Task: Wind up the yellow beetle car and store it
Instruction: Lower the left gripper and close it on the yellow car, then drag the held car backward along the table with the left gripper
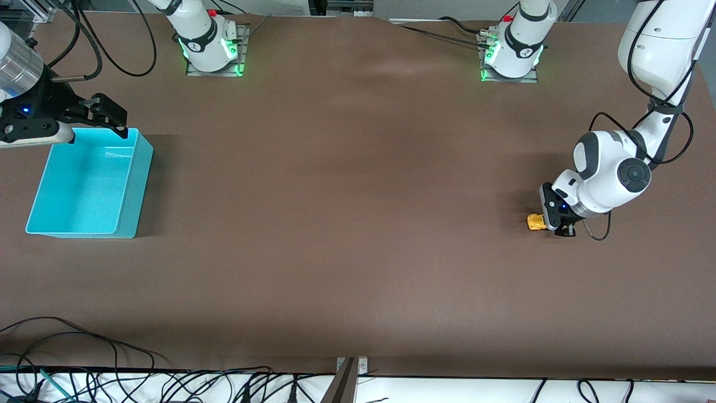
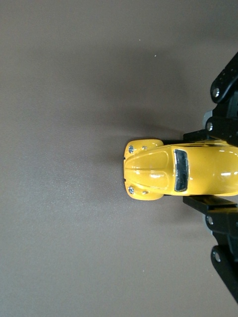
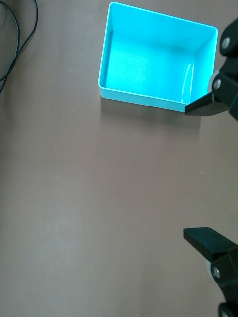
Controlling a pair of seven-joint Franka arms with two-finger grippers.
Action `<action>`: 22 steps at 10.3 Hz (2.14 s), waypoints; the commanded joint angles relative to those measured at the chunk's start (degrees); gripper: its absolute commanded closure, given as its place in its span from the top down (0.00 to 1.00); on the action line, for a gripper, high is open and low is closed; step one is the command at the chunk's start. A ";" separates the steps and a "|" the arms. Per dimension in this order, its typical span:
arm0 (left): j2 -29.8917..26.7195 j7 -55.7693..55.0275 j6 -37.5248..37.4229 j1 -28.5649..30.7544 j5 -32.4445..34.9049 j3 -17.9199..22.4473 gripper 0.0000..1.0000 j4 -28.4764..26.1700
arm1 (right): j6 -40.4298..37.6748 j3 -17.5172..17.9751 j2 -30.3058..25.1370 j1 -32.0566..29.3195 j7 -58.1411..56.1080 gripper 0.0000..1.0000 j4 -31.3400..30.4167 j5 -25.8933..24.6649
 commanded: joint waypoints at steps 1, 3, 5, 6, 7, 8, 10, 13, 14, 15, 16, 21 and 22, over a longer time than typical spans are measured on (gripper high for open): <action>0.00 0.84 0.71 0.15 0.99 -0.09 0.16 0.05 | -0.03 0.01 -0.61 0.00 0.71 1.00 0.02 -0.01; 0.09 4.16 0.71 -0.02 0.99 -0.17 0.10 0.22 | -0.03 0.01 -0.61 0.00 0.80 1.00 0.02 0.08; 0.79 5.68 0.71 0.33 0.98 -0.17 0.10 0.40 | 0.05 0.01 -0.61 0.00 0.80 1.00 0.02 -0.01; 0.88 5.85 0.71 0.42 0.99 -0.09 0.09 0.31 | -0.03 0.01 -0.61 0.00 0.80 1.00 0.02 -0.01; 0.97 5.94 0.71 0.50 0.99 0.00 0.07 0.40 | 0.05 0.01 -0.61 0.00 0.80 1.00 0.02 -0.01; 1.14 7.42 0.63 0.59 0.99 0.18 0.06 0.40 | 0.05 0.01 -0.61 0.00 0.80 1.00 0.02 -0.01; 2.72 11.37 0.45 3.04 0.99 0.27 0.06 2.50 | -0.03 0.01 -0.61 0.00 0.80 1.00 0.02 -0.01; 3.60 15.95 0.36 7.17 0.98 0.27 0.06 3.30 | -0.03 0.01 -0.61 0.00 0.80 1.00 0.02 -0.01; 3.95 17.27 0.36 8.14 0.99 0.27 0.06 3.82 | -0.03 0.01 -0.61 0.00 0.80 1.00 0.02 -0.01; 4.48 19.02 0.36 9.28 0.99 0.35 0.06 4.79 | -0.12 0.01 -0.61 0.00 0.80 1.00 0.02 -0.01; 5.18 20.52 0.36 10.60 0.99 0.35 0.06 5.58 | -0.04 0.01 -0.61 0.00 0.80 1.00 0.02 0.08; 6.94 25.10 0.36 15.18 0.99 0.44 0.06 8.13 | -0.03 0.01 -0.61 0.00 0.71 1.00 0.02 -0.01; 7.21 25.02 0.36 15.71 0.90 0.35 0.06 8.31 | -0.03 0.01 -0.61 0.00 0.80 1.00 0.02 -0.01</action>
